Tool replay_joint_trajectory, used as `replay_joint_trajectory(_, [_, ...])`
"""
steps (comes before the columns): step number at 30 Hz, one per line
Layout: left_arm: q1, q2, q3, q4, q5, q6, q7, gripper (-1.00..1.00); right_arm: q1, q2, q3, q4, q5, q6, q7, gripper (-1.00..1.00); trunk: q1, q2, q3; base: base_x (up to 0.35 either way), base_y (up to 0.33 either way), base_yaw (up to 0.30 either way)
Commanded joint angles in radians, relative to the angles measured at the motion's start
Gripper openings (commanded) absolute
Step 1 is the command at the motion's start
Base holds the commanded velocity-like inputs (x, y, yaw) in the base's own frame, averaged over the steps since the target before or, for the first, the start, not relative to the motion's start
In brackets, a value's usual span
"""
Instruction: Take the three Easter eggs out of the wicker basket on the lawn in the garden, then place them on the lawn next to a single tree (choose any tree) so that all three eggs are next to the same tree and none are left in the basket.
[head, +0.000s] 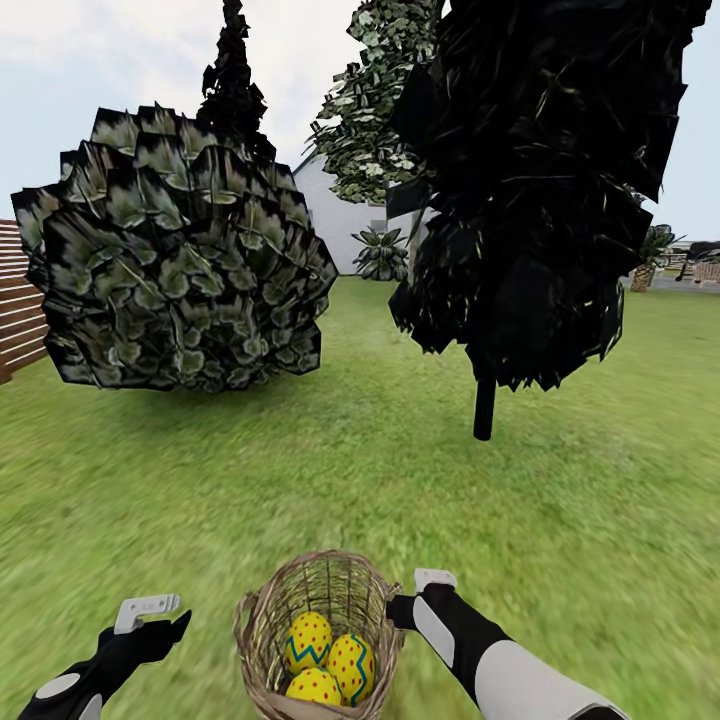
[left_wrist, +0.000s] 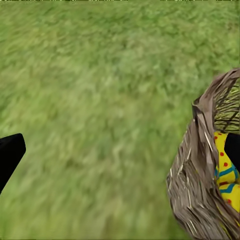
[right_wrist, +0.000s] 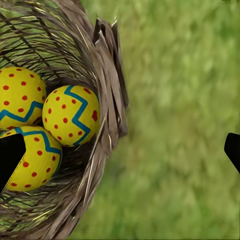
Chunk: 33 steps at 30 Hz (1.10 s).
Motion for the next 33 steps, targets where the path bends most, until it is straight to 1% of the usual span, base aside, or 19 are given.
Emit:
replay_joint_trajectory(1, [0.000,0.000,0.002,-0.001,0.007,0.006,-0.004,1.00,-0.001,0.000,0.005,-0.001,-0.007,0.004,-0.007,1.00,0.000,0.000,-0.001,0.205,0.000,0.000])
replay_joint_trajectory(9, [0.000,0.000,0.001,-0.001,0.007,0.005,-0.004,1.00,-0.001,0.000,0.006,-0.001,-0.007,0.004,-0.007,1.00,0.000,0.000,-0.001,0.073,0.000,0.000])
replay_joint_trajectory(33, [0.000,0.000,0.002,0.000,0.006,0.005,-0.004,1.00,-0.001,0.000,0.006,-0.009,-0.007,0.002,-0.002,1.00,0.000,0.000,-0.001,0.003,0.000,0.000])
